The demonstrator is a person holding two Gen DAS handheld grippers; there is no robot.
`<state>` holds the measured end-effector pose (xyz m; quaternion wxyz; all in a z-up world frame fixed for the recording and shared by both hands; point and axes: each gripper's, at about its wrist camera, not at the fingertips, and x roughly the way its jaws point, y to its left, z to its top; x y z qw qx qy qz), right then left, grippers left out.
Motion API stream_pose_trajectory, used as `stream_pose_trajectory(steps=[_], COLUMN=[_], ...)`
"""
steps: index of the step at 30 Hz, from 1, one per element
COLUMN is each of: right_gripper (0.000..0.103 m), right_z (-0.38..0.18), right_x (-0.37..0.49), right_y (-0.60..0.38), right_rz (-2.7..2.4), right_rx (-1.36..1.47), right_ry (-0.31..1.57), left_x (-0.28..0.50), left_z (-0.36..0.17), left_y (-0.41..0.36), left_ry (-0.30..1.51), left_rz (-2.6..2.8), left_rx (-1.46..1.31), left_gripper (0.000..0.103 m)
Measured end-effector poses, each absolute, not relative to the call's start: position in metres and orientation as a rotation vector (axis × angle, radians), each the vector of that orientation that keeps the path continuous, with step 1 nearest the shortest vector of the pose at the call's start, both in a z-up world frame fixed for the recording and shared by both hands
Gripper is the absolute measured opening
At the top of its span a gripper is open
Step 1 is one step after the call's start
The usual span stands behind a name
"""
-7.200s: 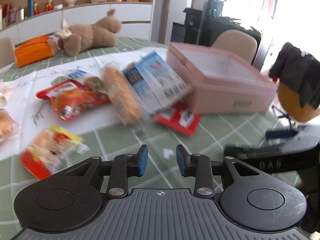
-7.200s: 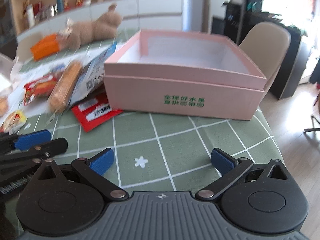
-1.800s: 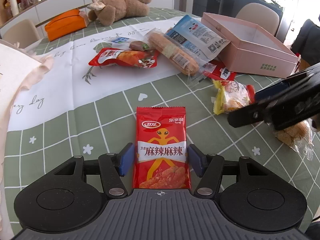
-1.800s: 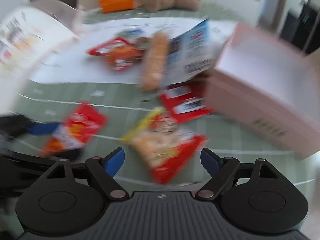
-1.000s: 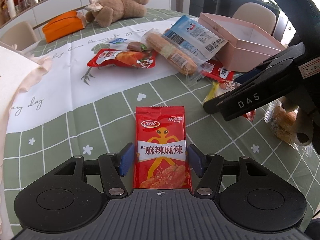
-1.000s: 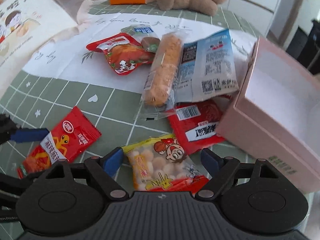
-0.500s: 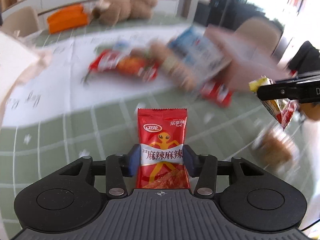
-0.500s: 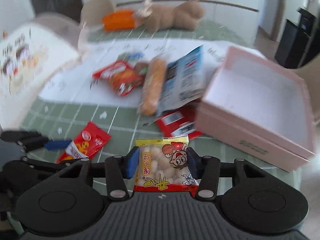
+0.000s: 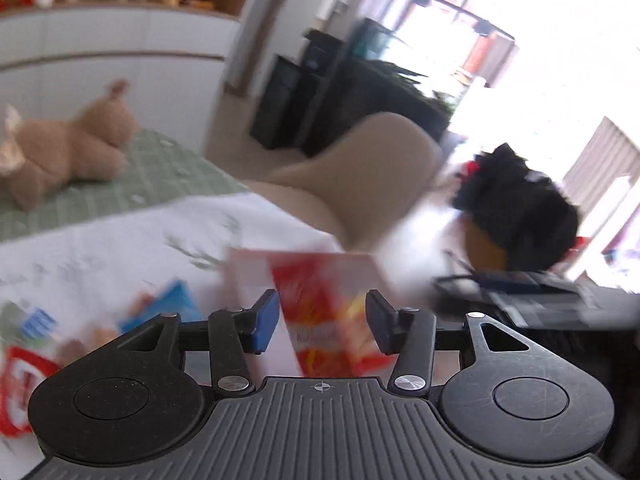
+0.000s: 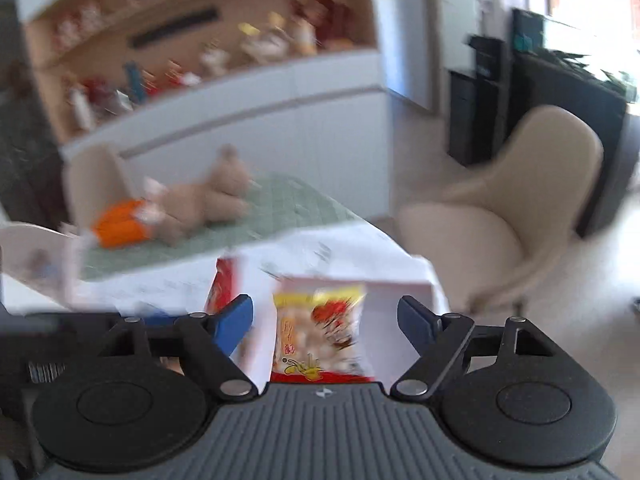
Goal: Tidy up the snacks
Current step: 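Carry both packets over the pink box and open both tools to drop them, then grasp the small orange wrapped snack with the left tool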
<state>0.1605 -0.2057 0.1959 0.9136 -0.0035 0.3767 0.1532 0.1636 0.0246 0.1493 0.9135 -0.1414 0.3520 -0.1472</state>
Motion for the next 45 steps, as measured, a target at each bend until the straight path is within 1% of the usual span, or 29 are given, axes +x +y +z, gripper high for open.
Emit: stream_pose_trajectory(steps=[2, 5, 8, 9, 11, 13, 16, 18, 19, 22, 23, 25, 26, 27, 28, 29, 30, 31, 37, 41, 43, 45], right_gripper=[0.080, 0.080, 0.080, 0.080, 0.077, 0.075, 0.075, 0.075, 0.075, 0.075, 0.080, 0.080, 0.074, 0.060, 0.056, 0.043, 0.027, 0.024, 0.024, 0.024, 0.026, 0.030], right_z=[0.175, 0.138, 0.101, 0.090, 0.073, 0.065, 0.059, 0.053, 0.051, 0.041, 0.038, 0.036, 0.035, 0.035, 0.037, 0.038, 0.039, 0.039, 0.042, 0.052, 0.058, 0.062], right_x=[0.144, 0.123, 0.109, 0.107, 0.100, 0.101, 0.105, 0.114, 0.119, 0.128, 0.131, 0.134, 0.134, 0.134, 0.131, 0.128, 0.124, 0.118, 0.090, 0.083, 0.079, 0.075], right_y=[-0.215, -0.229, -0.232, -0.229, -0.215, -0.195, -0.158, -0.126, -0.116, -0.086, -0.075, -0.058, -0.049, -0.042, -0.036, -0.033, -0.033, -0.033, -0.055, -0.074, -0.084, -0.092], right_rz=[0.315, 0.330, 0.346, 0.358, 0.378, 0.436, 0.514, 0.544, 0.557, 0.578, 0.575, 0.552, 0.537, 0.527, 0.538, 0.566, 0.598, 0.634, 0.678, 0.605, 0.578, 0.559], right_rx=[-0.020, -0.022, -0.026, -0.028, -0.019, -0.002, -0.014, -0.042, -0.054, -0.070, -0.069, -0.093, -0.127, -0.156, -0.185, -0.197, -0.202, -0.206, -0.188, -0.195, -0.181, -0.168], right_ry=[0.800, 0.888, 0.973, 0.999, 1.040, 1.052, 1.027, 1.025, 1.028, 1.054, 1.038, 1.005, 0.991, 0.979, 0.972, 0.976, 0.985, 0.997, 1.034, 1.005, 0.998, 1.005], left_x=[0.162, 0.164, 0.163, 0.160, 0.152, 0.143, 0.135, 0.126, 0.120, 0.101, 0.094, 0.086, 0.082, 0.078, 0.074, 0.072, 0.074, 0.074, 0.100, 0.158, 0.193, 0.222], left_z=[0.133, 0.104, 0.074, 0.066, 0.050, 0.040, 0.031, 0.029, 0.034, 0.044, 0.048, 0.052, 0.054, 0.056, 0.058, 0.060, 0.063, 0.065, 0.076, 0.084, 0.078, 0.067], left_y=[0.037, 0.045, 0.042, 0.039, 0.037, 0.043, 0.059, 0.074, 0.082, 0.107, 0.113, 0.122, 0.125, 0.128, 0.129, 0.130, 0.129, 0.127, 0.094, 0.069, 0.061, 0.051], left_ry=[0.723, 0.784, 0.850, 0.866, 0.895, 0.917, 0.944, 0.942, 0.935, 0.893, 0.880, 0.867, 0.864, 0.860, 0.856, 0.850, 0.844, 0.838, 0.824, 0.771, 0.803, 0.850], left_rz=[-0.234, -0.208, -0.221, -0.218, -0.211, -0.193, -0.155, -0.128, -0.116, -0.070, -0.051, -0.027, -0.019, -0.015, -0.013, -0.011, -0.010, -0.011, -0.106, -0.173, -0.228, -0.253], left_rx=[-0.276, -0.242, -0.173, -0.135, -0.094, -0.120, -0.157, -0.188, -0.223, -0.331, -0.350, -0.370, -0.373, -0.370, -0.367, -0.364, -0.363, -0.360, -0.250, -0.138, -0.161, -0.138], left_gripper=[0.053, 0.052, 0.048, 0.046, 0.045, 0.045, 0.041, 0.029, 0.027, 0.027, 0.027, 0.027, 0.027, 0.027, 0.027, 0.027, 0.027, 0.027, 0.027, 0.027, 0.027, 0.027])
